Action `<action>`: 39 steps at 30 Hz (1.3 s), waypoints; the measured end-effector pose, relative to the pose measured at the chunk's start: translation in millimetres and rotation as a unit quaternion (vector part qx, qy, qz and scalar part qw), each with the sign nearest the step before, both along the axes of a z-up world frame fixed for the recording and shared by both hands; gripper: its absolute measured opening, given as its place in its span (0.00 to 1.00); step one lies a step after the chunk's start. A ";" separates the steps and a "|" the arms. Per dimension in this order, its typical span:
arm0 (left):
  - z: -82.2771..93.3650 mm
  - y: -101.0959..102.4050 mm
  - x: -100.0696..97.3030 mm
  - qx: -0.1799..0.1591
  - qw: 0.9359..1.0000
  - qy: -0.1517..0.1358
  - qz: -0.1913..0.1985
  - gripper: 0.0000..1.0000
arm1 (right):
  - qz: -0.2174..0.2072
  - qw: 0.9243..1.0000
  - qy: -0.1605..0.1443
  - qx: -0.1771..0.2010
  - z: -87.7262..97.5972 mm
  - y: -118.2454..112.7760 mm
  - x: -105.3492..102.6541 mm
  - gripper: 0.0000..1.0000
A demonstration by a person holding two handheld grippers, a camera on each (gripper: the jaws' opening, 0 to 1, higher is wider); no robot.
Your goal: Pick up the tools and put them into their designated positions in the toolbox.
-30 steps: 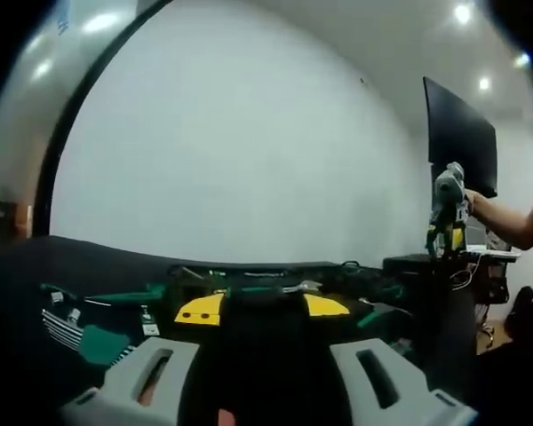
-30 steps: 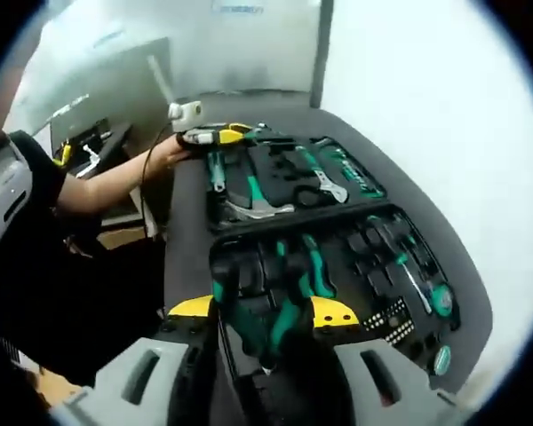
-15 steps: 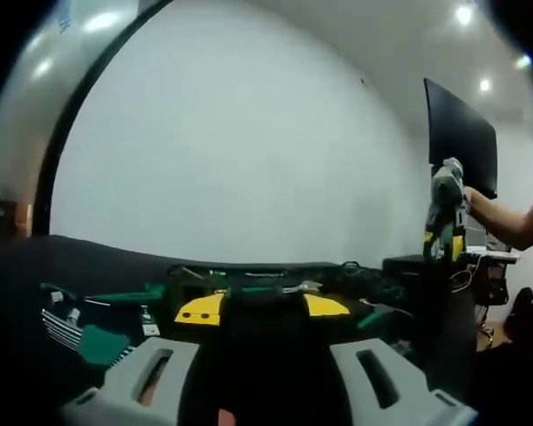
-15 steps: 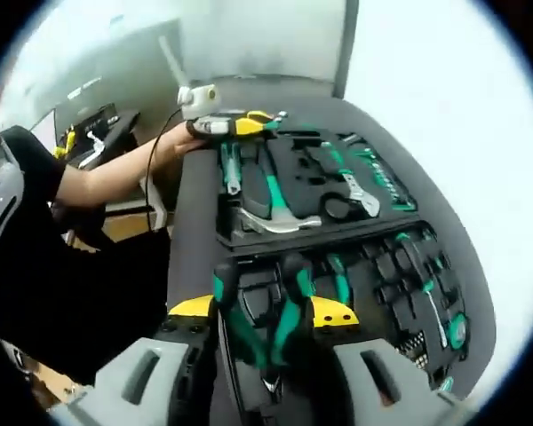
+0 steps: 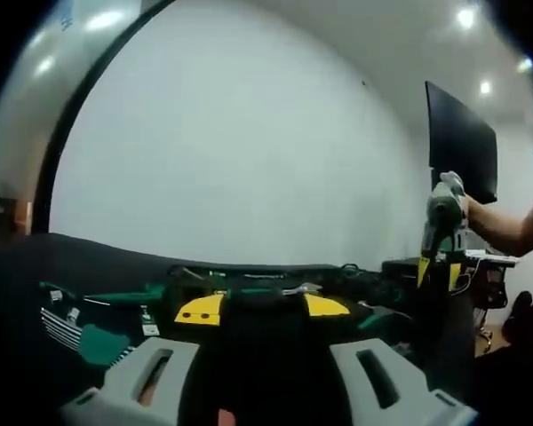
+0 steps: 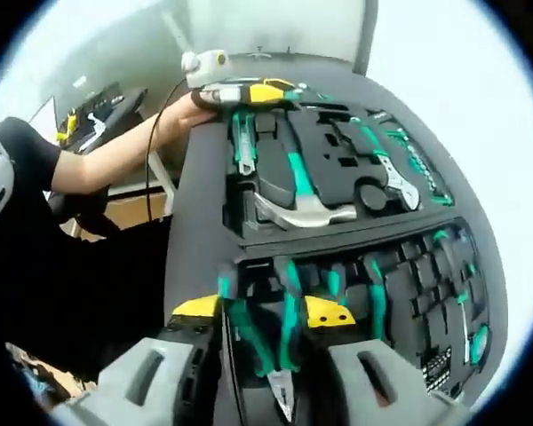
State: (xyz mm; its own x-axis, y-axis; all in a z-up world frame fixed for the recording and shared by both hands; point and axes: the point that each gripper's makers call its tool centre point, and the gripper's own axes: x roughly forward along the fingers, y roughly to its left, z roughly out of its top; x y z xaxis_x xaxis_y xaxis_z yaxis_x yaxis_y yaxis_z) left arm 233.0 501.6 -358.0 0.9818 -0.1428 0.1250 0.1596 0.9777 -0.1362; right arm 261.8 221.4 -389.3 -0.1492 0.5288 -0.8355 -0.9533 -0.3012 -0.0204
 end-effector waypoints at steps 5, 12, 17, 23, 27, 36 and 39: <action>1.3 -2.2 -1.3 0.003 1.000 -0.004 -0.001 0.33 | -0.028 0.997 -0.021 0.064 30.2 0.4 8.1 0.29; 10.0 -24.9 -8.6 0.057 0.998 -0.016 -0.004 0.33 | -0.084 0.920 -0.081 0.374 106.8 1.6 21.8 0.29; 17.2 -53.8 -2.4 0.173 0.985 0.006 -0.002 0.37 | -0.203 0.844 -0.110 0.484 108.2 -51.6 68.3 0.30; 39.5 -156.5 16.5 0.222 0.969 0.001 -0.111 0.38 | -0.243 0.797 -0.117 0.540 91.3 -89.5 56.5 0.30; 19.9 -220.8 14.8 0.239 0.946 0.052 -0.213 0.34 | -0.252 0.790 -0.196 0.523 83.2 -100.1 73.2 0.29; 10.5 -268.2 -5.1 0.174 0.929 0.109 -0.308 0.26 | -0.299 0.723 -0.245 0.573 98.2 -107.6 129.1 0.27; -6.8 -266.4 -0.6 0.167 0.922 0.158 -0.310 0.25 | -0.336 0.701 -0.205 0.595 100.2 -127.2 139.1 0.27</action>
State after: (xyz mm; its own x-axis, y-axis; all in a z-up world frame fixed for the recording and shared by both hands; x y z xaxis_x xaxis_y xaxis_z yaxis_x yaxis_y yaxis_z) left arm 232.4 235.2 -364.8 0.6781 -0.6680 -0.3064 0.7064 0.7075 0.0210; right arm 400.9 94.2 -289.1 0.5905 0.7238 0.3569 -0.7130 0.6751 -0.1894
